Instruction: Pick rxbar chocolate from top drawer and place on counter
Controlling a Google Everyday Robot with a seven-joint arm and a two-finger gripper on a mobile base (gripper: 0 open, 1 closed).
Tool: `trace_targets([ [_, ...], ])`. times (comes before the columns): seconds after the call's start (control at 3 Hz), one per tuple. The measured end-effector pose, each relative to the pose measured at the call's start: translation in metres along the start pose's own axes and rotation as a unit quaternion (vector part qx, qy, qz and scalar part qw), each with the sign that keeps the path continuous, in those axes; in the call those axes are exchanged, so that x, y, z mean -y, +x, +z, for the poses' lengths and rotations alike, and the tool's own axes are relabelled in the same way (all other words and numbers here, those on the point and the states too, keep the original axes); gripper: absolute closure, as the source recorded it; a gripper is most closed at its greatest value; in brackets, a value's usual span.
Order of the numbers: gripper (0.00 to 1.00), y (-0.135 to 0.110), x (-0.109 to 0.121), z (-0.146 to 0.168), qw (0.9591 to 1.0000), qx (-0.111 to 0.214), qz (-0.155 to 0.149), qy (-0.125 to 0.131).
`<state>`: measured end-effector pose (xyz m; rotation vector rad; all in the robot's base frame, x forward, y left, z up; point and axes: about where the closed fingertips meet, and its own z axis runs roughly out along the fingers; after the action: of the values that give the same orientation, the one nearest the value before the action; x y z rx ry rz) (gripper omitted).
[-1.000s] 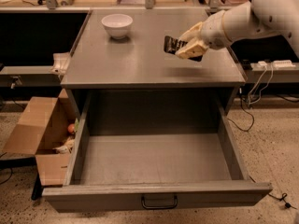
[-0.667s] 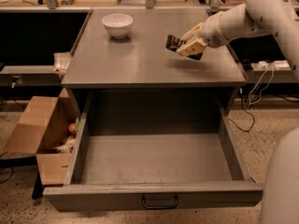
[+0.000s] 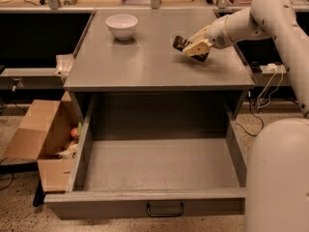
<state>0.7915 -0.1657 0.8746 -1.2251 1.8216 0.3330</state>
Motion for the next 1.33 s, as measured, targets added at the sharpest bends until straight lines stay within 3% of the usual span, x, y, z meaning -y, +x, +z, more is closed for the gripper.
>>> trace_targets([
  [1.0,0.12,-0.004,0.018,0.010,0.9990,0.030,0.033,-0.003],
  [1.33,0.00,-0.016,0.024,0.003,0.9979,0.056,0.031,0.004],
])
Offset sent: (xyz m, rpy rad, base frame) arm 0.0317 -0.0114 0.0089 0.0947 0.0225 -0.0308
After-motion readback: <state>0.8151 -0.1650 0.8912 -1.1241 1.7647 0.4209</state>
